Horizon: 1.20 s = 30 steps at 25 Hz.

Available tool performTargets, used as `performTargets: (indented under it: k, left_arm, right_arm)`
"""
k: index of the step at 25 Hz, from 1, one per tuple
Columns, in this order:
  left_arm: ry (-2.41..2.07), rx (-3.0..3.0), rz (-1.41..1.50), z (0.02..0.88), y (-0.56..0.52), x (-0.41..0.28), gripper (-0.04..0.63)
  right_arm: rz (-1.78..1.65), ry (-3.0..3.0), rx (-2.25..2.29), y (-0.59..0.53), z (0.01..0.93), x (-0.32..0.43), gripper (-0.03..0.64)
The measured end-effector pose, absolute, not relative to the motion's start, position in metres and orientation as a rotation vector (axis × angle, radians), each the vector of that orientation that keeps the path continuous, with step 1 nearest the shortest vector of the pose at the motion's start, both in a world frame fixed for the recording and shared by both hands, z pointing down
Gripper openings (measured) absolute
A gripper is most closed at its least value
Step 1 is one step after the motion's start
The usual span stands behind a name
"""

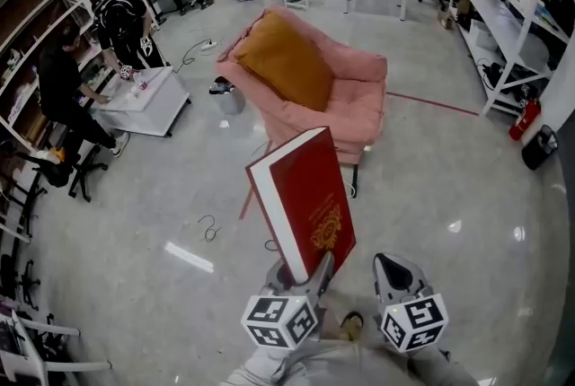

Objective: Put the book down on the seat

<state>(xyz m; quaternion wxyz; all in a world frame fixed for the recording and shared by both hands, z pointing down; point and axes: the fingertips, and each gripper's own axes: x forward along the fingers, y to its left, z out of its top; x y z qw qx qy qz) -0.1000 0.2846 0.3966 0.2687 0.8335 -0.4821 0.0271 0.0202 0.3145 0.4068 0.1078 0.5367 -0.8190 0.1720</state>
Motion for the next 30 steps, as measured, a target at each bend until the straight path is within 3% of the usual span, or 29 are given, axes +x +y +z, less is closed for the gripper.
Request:
performTargets:
  k: [30]
  left_arm:
    - [-1.158,2.347,0.193,0.403,0.064,-0.137,0.242]
  right_arm:
    - [0.445,-2.41,1.581,0.072,0.406,-0.051,0.005]
